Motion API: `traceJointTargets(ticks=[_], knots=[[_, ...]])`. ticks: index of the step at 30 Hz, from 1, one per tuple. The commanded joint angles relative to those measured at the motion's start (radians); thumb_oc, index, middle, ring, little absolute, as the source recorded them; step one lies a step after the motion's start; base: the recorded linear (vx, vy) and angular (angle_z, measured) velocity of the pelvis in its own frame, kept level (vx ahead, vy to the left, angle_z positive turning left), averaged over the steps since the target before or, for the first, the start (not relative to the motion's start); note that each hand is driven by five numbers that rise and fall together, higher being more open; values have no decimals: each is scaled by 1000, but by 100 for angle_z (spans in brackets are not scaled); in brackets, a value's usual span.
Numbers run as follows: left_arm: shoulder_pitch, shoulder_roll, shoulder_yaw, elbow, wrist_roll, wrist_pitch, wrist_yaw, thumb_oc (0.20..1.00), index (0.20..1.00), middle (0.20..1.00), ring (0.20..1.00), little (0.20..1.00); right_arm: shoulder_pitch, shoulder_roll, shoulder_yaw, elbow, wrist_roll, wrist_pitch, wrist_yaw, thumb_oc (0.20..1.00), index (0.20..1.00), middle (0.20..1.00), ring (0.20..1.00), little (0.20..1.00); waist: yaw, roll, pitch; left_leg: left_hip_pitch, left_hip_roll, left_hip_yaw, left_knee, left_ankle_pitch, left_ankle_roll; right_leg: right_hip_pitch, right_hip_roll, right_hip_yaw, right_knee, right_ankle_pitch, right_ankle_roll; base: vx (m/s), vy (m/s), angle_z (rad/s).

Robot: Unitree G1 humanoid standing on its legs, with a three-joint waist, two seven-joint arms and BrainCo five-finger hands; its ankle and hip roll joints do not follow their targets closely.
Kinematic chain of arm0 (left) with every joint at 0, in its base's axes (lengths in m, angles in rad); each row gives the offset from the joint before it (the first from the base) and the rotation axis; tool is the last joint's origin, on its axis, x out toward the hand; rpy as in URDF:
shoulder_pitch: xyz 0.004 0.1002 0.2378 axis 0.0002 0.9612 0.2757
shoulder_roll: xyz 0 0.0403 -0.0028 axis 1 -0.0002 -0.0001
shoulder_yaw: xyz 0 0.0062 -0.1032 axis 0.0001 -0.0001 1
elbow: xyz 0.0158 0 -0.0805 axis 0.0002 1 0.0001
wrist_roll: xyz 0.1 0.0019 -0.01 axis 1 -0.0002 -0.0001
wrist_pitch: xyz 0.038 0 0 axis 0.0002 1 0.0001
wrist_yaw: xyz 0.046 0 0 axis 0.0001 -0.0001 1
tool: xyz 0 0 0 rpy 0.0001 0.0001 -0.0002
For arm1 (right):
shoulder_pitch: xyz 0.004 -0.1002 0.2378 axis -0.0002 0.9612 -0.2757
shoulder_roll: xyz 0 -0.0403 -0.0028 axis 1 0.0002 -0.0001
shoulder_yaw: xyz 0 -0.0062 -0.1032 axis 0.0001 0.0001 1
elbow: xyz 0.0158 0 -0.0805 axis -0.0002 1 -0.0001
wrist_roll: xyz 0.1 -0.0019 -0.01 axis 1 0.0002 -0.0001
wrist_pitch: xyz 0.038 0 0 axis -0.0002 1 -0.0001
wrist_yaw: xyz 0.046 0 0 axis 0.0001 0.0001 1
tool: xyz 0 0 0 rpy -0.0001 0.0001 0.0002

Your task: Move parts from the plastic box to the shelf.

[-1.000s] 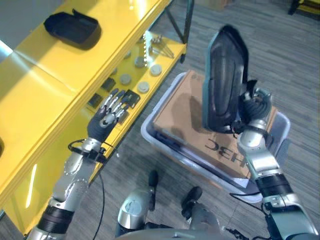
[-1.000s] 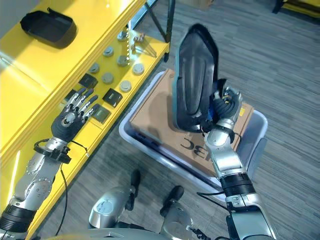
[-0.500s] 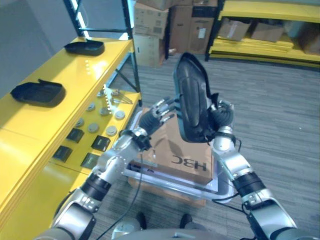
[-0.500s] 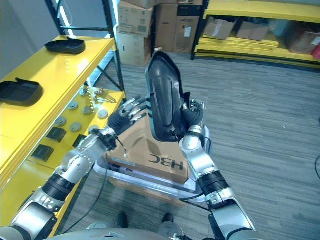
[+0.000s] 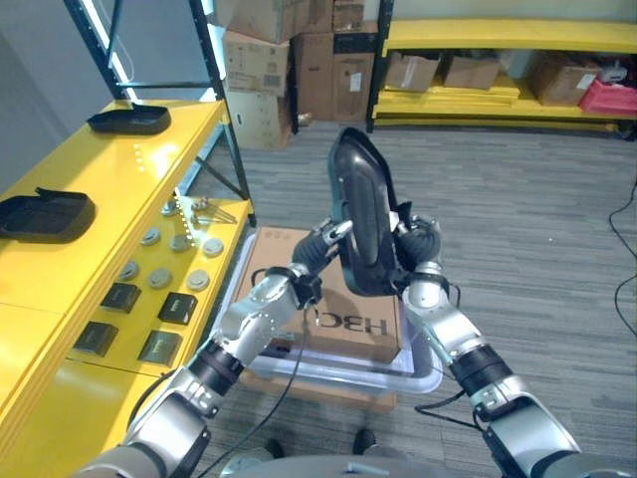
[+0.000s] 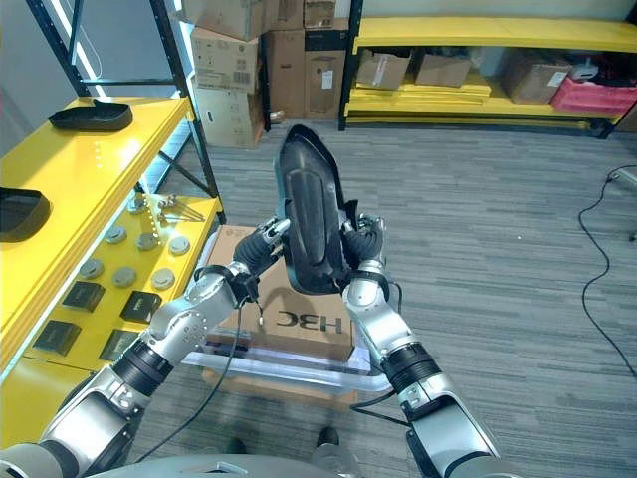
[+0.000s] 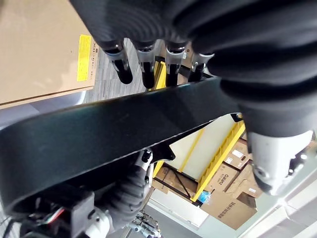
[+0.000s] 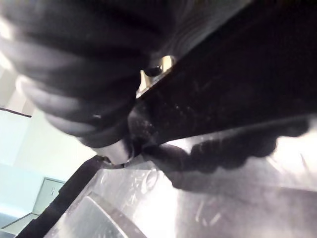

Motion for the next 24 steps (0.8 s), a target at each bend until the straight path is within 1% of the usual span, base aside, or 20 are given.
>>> traceJointTargets(ticks=[1,3,6,8,13,19,24], knots=[[-105,-36,-36,62,73,-22,-16,1000,1000,1000,1000,1000,-150,15,2,-9,6,-39,4,200,200,200,200,200,24,-22,-54,-6,36,-44,21,-44,-37,48,-70,26,14,-83,106,14,-4,-3],[-106,-37,-36,66,83,-20,-22,1000,1000,1000,1000,1000,-149,16,2,-7,7,-36,7,200,200,200,200,200,24,-22,-55,-6,36,-45,20,-44,-37,47,-70,27,14,-82,106,5,0,-2],[-112,-42,-39,74,86,3,-27,1000,1000,1000,1000,1000,-150,23,4,6,8,-39,10,200,200,200,200,200,22,-21,-57,-3,36,-43,21,-45,-37,48,-69,26,14,-81,105,6,1,-2],[-114,-44,-43,78,86,7,-30,1000,1000,1000,1000,1000,-150,25,5,10,9,-43,10,200,200,200,200,200,21,-20,-57,-2,36,-42,21,-45,-37,48,-68,27,14,-81,105,7,2,-4],[-112,-61,-80,102,116,24,-30,1000,1000,1000,1000,1000,-158,34,12,7,12,-37,27,200,200,200,200,200,12,-21,-61,1,34,-42,24,-48,-35,46,-67,32,20,-86,106,10,1,-6],[-111,-71,-102,131,138,34,-18,1000,1000,1000,1000,1000,-164,46,20,-1,23,-27,29,200,200,200,200,200,6,-21,-62,7,34,-40,23,-50,-33,50,-65,35,21,-87,106,0,0,0],[-108,-76,-115,161,170,28,-37,1000,1000,1000,1000,1000,-168,62,30,0,24,-9,30,200,200,200,200,200,6,-21,-66,13,33,-39,20,-51,-33,52,-64,36,21,-89,106,0,0,0]])
